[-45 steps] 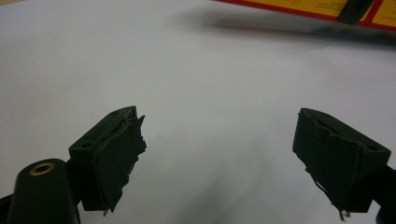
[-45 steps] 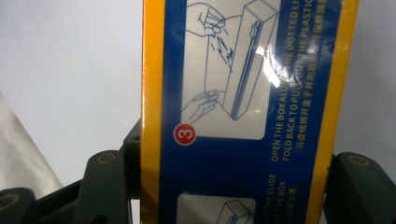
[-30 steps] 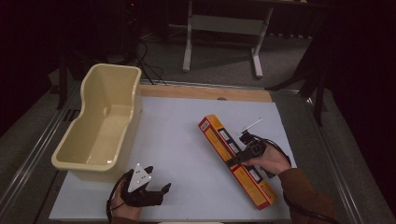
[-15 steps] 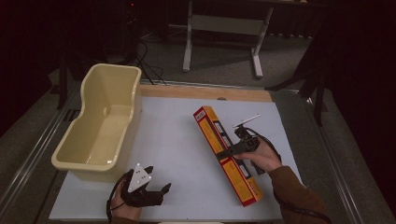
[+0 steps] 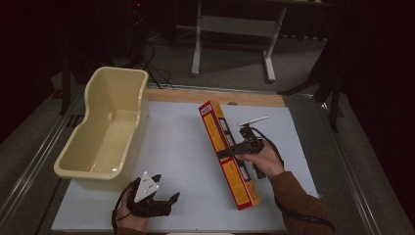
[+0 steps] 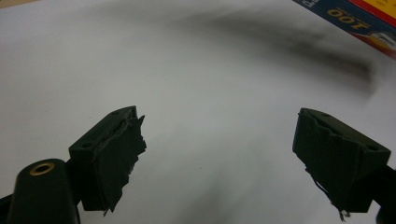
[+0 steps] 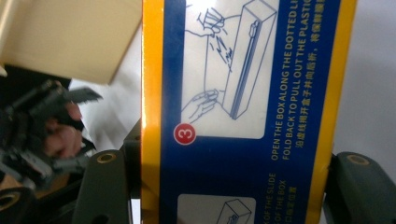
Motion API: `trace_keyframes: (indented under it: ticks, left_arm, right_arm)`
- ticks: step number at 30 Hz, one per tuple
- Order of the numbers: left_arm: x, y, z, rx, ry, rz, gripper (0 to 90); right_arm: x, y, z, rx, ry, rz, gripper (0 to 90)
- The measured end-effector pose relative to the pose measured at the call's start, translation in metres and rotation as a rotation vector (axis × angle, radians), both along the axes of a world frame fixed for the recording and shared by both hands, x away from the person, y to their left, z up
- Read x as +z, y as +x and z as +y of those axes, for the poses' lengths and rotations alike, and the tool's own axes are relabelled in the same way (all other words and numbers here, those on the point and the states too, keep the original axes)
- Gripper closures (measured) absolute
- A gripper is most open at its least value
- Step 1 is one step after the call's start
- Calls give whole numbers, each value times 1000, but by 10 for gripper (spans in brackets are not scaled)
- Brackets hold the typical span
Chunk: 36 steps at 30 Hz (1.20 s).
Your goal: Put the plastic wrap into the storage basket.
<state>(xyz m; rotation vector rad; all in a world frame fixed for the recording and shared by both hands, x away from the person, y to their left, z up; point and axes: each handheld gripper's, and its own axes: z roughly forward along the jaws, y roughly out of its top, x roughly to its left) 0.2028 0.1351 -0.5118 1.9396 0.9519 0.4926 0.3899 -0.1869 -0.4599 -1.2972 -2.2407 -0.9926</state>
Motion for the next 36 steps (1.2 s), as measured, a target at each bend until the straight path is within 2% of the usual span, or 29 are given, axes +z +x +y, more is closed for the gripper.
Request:
trace_keyframes:
  ticks: [8,20,36]
  left_arm:
    - [0,0,0,-2,-1,0,153]
    - [0,-1,-1,-3,-4,-6,153]
    - [0,-2,-2,-8,-3,-8,153]
  right_arm:
    - [10,5,17,-52,56,-8,395]
    - [25,10,41,-85,128,-25,395]
    - [49,20,58,-139,208,-36,395]
